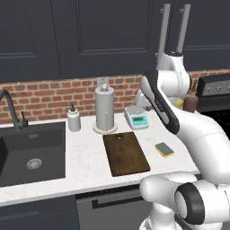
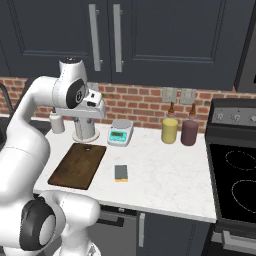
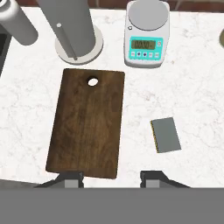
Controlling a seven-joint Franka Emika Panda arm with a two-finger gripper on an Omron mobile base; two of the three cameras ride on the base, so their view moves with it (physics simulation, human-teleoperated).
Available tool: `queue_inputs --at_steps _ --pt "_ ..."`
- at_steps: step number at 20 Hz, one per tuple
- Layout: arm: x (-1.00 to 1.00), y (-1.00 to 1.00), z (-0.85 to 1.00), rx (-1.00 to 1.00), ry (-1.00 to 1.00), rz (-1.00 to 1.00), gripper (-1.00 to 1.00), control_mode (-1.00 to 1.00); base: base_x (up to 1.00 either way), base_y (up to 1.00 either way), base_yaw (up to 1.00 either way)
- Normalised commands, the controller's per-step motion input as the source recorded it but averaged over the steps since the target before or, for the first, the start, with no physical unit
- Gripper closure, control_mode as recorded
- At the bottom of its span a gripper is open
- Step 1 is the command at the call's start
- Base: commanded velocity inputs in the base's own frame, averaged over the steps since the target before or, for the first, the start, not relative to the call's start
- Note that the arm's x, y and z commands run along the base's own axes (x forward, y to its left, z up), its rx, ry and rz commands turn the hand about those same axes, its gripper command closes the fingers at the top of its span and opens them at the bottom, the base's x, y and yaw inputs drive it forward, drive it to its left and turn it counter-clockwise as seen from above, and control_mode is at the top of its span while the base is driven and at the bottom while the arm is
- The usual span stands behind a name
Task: Pick up the sponge from the counter and clean the cutting board by briefly scrubbing or pressing down on the cutting board. Once finished, release the sponge.
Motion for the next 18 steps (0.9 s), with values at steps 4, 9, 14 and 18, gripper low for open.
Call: queue_inputs --at_steps 4,9,14,18 --pt "-0.13 -0.14 0.0 0.02 0.0 0.0 -1.0 -1.0 0.0 0.0 0.0" --pt "-0.29 -0.43 -0.14 0.03 0.0 0.0 -1.0 -1.0 0.0 0.0 0.0" --pt "-0.24 -0.36 -0.31 0.0 0.0 0.0 -1.0 -1.0 0.0 0.0 0.0" --pt "-0.09 -0.36 -0.17 -0.02 0.0 0.01 -1.0 -1.0 0.0 0.0 0.0"
